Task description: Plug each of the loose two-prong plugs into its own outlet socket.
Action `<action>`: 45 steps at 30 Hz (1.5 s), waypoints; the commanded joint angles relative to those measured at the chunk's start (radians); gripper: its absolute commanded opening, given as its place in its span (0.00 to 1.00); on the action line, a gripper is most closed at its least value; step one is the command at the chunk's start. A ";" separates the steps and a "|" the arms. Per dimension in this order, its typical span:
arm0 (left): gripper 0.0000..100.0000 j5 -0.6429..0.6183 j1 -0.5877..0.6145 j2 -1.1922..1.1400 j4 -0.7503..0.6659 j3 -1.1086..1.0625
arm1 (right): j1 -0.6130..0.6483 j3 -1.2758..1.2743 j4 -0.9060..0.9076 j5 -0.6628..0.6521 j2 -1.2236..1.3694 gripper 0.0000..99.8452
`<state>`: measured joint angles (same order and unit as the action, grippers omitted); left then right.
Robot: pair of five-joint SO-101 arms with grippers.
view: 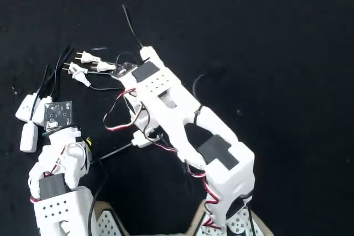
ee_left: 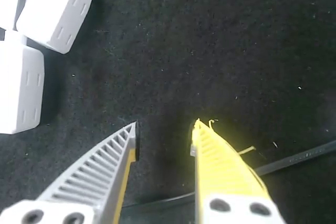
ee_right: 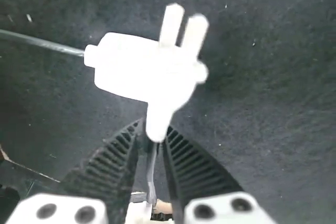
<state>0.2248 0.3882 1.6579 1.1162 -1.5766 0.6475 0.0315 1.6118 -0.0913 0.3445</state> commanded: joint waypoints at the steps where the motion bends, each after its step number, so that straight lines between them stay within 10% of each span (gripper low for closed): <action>1: 0.18 -0.006 -0.008 0.009 0.005 0.008 | 0.006 0.059 -0.008 0.002 -0.018 0.01; 20: 0.18 -0.006 -0.015 0.009 0.005 0.008 | -0.345 -0.380 -0.299 -0.160 -0.320 0.01; 45: 0.18 -0.006 -0.008 0.009 0.005 0.008 | -0.219 0.004 -0.334 -0.161 0.090 0.10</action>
<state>0.2248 0.3882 1.6579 1.1162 -1.5766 0.4250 -0.0222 1.2697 -0.2463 0.4381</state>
